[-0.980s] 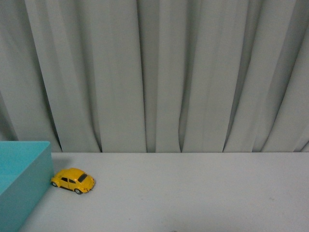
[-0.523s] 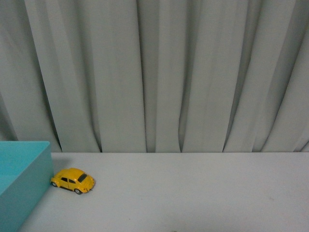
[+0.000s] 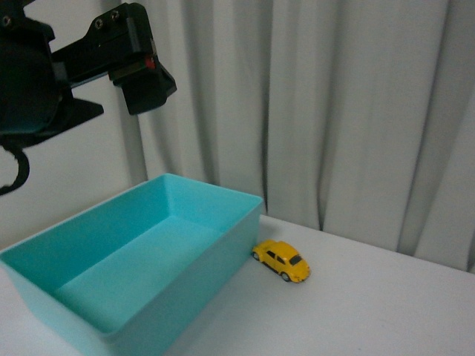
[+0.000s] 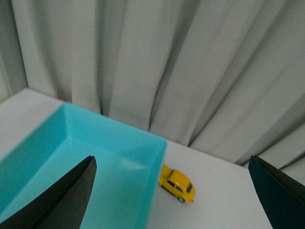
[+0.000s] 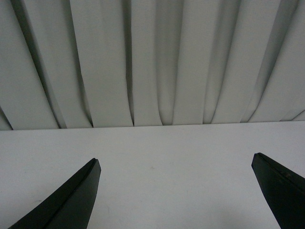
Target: Wind up and store yellow beetle toy
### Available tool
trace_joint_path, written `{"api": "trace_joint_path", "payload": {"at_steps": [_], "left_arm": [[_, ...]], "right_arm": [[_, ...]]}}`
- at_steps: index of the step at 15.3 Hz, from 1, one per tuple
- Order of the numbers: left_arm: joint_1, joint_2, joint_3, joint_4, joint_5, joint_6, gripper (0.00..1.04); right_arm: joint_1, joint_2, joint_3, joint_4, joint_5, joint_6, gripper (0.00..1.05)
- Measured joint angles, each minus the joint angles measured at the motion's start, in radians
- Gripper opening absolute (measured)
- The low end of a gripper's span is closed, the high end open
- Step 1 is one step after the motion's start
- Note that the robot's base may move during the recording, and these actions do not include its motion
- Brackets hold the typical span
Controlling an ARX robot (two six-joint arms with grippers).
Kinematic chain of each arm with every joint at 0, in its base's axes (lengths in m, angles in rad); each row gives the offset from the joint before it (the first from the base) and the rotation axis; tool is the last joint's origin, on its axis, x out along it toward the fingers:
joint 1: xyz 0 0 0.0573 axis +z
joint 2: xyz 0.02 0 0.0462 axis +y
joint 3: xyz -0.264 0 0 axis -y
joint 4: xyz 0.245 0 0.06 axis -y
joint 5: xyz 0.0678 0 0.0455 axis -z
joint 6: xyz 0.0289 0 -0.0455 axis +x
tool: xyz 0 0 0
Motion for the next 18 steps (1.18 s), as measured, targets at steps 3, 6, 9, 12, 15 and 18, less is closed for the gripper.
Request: {"api": "trace_joint_path", "payload": {"at_steps": [3, 6, 9, 12, 15, 18], "left_arm": [[-0.01, 0.19, 0.111, 0.082, 0.031, 0.098, 0.98], [-0.02, 0.309, 0.187, 0.099, 0.047, 0.17, 0.98], [-0.035, 0.398, 0.241, 0.105, 0.072, 0.233, 0.98], [-0.077, 0.588, 0.4, 0.045, 0.171, 0.474, 0.98], [-0.139, 0.764, 0.664, -0.177, 0.277, 0.867, 0.98], [-0.191, 0.938, 0.934, -0.463, 0.27, 1.318, 0.98]], "right_arm": [[0.0, 0.0, 0.0, 0.0, 0.0, 0.0, 0.98], [0.0, 0.0, 0.0, 0.0, 0.0, 0.0, 0.98], [0.0, 0.0, 0.0, 0.0, 0.0, 0.0, 0.98], [0.0, 0.0, 0.0, 0.0, 0.0, 0.0, 0.98], [0.0, 0.0, 0.0, 0.0, 0.0, 0.0, 0.98], [0.0, 0.0, 0.0, 0.0, 0.0, 0.0, 0.98]]}}
